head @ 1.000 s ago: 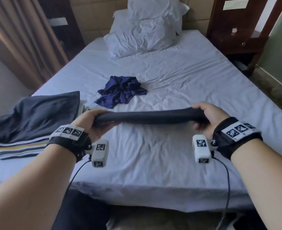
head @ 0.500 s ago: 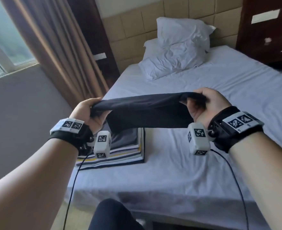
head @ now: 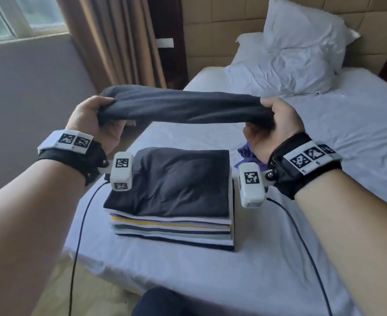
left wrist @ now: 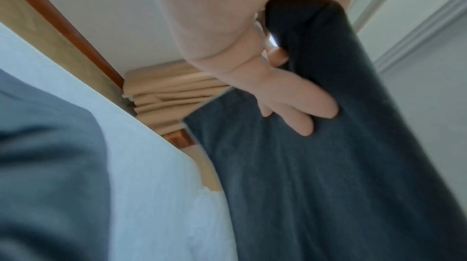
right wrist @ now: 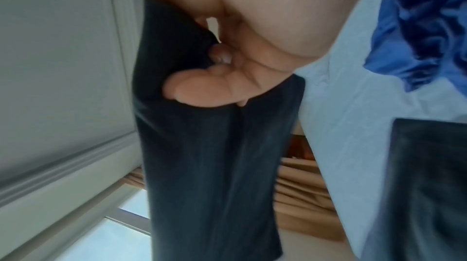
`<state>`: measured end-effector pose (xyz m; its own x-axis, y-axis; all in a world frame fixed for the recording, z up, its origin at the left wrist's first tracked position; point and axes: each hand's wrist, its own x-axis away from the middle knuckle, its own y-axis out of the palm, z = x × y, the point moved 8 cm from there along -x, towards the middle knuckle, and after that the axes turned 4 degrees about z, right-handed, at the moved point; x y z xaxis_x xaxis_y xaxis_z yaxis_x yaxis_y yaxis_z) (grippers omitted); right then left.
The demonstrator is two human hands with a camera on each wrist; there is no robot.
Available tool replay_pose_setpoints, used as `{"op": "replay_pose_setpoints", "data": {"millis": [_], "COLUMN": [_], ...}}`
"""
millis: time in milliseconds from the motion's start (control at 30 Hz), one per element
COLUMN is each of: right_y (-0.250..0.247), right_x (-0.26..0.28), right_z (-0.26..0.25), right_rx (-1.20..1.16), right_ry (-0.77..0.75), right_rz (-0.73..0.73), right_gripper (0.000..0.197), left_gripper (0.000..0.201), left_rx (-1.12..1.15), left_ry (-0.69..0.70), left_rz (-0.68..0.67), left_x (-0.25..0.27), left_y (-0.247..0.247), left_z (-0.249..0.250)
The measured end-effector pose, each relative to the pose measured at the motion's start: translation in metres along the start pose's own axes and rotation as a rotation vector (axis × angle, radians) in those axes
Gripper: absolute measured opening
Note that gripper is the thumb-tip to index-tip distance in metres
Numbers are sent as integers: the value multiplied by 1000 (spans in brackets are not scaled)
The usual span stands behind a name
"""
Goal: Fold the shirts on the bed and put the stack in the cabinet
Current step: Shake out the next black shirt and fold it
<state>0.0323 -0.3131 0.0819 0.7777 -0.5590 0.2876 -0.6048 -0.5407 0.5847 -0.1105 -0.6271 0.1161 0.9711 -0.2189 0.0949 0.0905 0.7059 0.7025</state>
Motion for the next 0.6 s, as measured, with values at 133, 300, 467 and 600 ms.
{"op": "replay_pose_setpoints", "data": {"millis": [133,300,467,600], "right_y": [-27,-76,-83,-94], "right_x": [-29,-27,-28,-38], "right_z": [96,168,151,154], "right_rx": [211,356,458,744], "right_ry": [151,226,86,48], "right_rz": [80,162,190,176], "right_gripper": [8,4,9,14], "left_gripper": [31,37,26,27], "left_rx": [-322,-509,-484,-624], "left_ry": [-149,-265,-198,-193], "left_rz": [291,467,434,440], "left_x": [-20,-12,-9,2], "left_y": [-126,-223,-217,-218], "left_z": [-38,-82,-71,-69]}}
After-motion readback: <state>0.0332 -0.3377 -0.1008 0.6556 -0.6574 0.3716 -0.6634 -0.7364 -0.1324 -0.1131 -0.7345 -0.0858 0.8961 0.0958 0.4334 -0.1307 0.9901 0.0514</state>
